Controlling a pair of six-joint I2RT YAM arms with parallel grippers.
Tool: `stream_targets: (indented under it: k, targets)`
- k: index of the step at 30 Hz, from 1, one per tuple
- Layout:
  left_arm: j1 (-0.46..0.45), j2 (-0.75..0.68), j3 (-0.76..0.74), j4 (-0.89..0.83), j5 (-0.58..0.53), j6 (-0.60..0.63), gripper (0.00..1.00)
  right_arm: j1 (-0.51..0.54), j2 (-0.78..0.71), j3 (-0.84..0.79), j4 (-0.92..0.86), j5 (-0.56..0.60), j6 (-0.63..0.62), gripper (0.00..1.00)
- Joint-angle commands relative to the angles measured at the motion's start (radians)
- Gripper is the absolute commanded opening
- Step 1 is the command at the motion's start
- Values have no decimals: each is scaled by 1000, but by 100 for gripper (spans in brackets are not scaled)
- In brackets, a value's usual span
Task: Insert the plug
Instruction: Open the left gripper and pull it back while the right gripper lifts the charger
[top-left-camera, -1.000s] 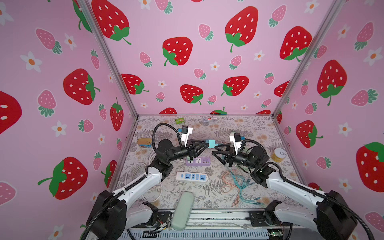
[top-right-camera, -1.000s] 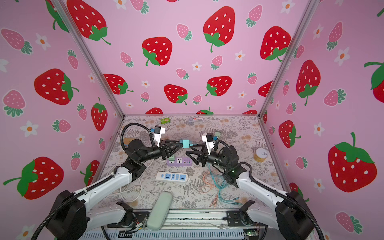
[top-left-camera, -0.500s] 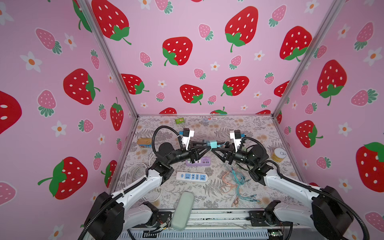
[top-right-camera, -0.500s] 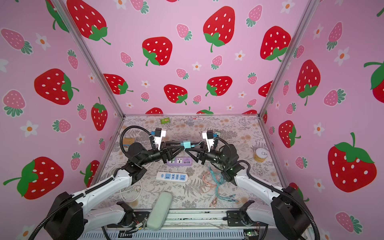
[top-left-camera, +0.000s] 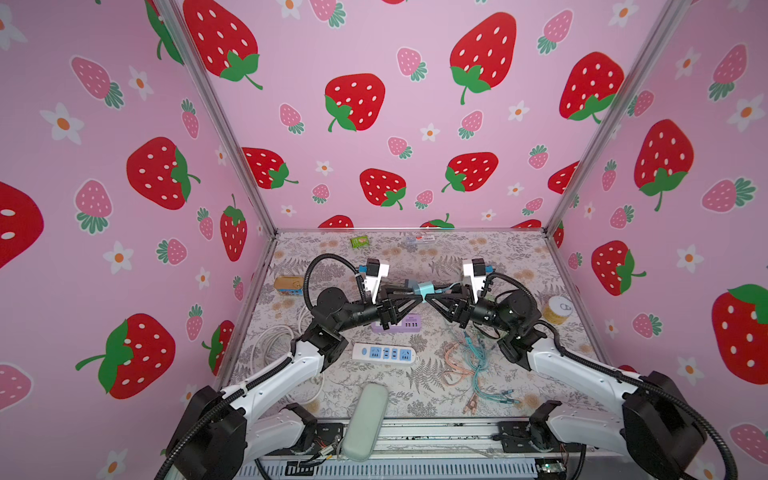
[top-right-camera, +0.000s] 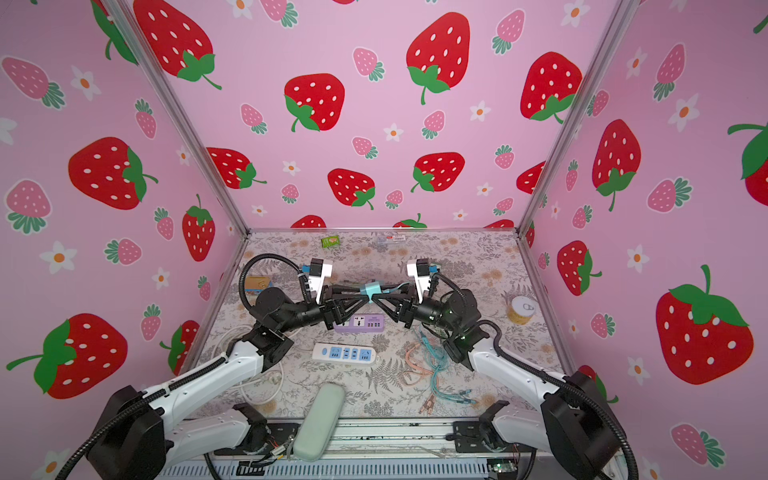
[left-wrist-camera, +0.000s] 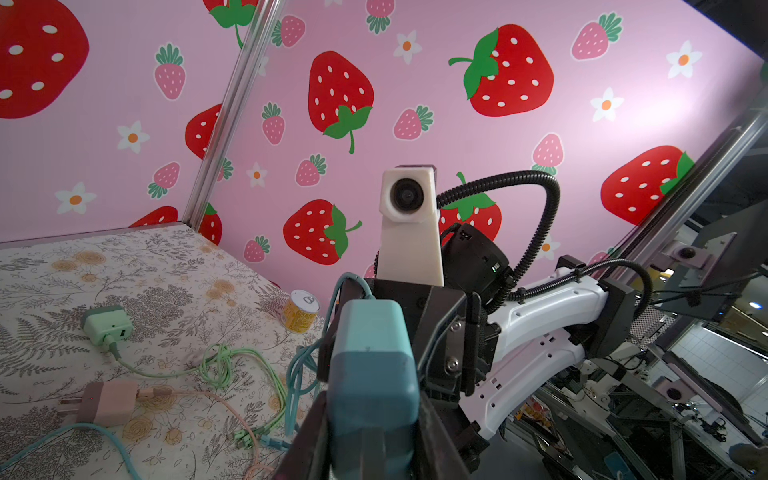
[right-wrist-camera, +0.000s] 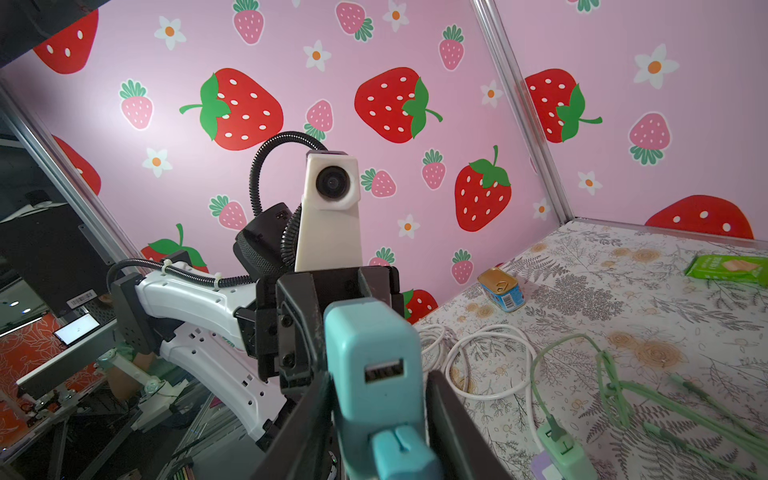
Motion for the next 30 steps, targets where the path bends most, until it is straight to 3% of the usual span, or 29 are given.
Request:
stream_targets:
  k: [1,12,24,30]
  targets:
    - [-14,8,-1,-7,43,13,0,-5,-21,36,93,-10,25,35]
    - [-14,22,27,-75,12,19,0,-5,-49,38,40,-26,-13,16]
    - [-9,-53,44,-256,-71,79,44,-8,-118,108,-285,55,-200,9]
    - [-2,-96,31,-299,-75,102,54,-14,-123,189,-451,81,-288,8]
